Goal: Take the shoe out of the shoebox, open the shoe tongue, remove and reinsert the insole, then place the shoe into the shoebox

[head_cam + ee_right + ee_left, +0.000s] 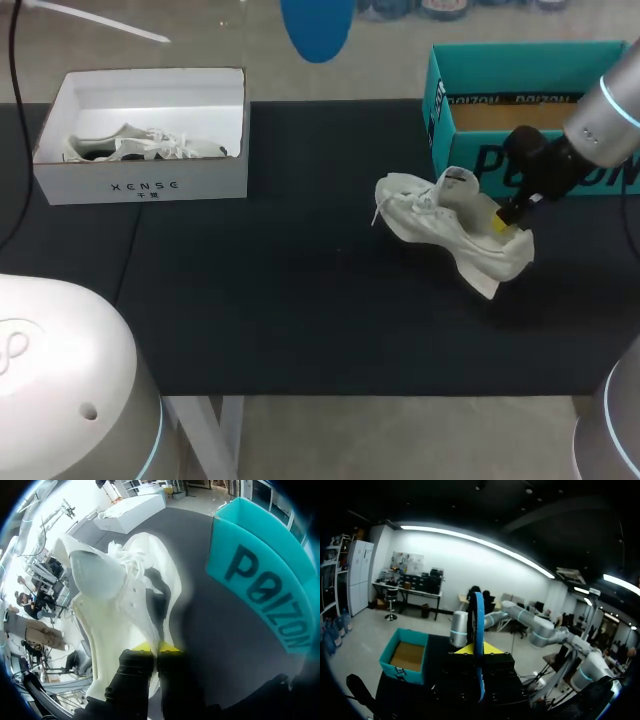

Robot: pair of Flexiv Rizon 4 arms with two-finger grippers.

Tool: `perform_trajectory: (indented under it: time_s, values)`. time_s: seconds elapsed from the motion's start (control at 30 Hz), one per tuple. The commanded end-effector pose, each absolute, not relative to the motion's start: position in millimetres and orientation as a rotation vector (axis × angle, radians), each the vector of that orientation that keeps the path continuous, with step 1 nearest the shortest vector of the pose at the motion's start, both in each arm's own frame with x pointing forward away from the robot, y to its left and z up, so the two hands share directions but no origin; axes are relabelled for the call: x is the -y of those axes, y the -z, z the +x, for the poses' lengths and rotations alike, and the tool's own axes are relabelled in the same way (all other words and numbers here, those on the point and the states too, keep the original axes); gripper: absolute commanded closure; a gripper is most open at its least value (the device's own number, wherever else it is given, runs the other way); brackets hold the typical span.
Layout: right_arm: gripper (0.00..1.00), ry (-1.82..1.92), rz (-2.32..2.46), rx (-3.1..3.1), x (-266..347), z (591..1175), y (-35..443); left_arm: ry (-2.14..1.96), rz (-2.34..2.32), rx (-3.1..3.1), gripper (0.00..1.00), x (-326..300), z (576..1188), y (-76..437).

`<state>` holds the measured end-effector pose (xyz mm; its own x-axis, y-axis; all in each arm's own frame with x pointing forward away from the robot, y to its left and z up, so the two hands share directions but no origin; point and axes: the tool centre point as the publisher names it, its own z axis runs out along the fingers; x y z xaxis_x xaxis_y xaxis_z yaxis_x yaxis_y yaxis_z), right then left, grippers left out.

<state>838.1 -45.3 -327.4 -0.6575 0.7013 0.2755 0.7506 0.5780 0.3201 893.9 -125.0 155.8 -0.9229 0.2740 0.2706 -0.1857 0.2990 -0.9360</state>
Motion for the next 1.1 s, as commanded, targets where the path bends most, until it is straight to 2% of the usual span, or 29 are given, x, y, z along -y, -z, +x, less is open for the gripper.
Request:
perform_trajectory:
  time_s: [0.03, 0.27, 0.4, 0.53, 1.1]
  values:
    - [1.0, 0.631, -1.243, 2.685, 45, 837, 326, -1.657, -0.079, 2.195, 1.0, 125, 894, -156]
    - [1.0, 0.647, -1.547, 2.484, 36, 815, 342, -1.657, -0.079, 2.195, 1.0, 125, 894, -156]
    - [1.0, 0.805, -1.765, 2.259, 32, 802, 354, -1.657, -0.079, 2.195, 1.0, 125, 894, -156]
    - [1.0, 0.95, -1.777, 2.089, 22, 789, 359, -1.657, -0.079, 2.195, 1.0, 125, 894, -156]
    - [1.0, 0.953, -1.835, 2.116, 21, 787, 360, -1.657, -0.079, 2.195, 1.0, 125, 894, -156]
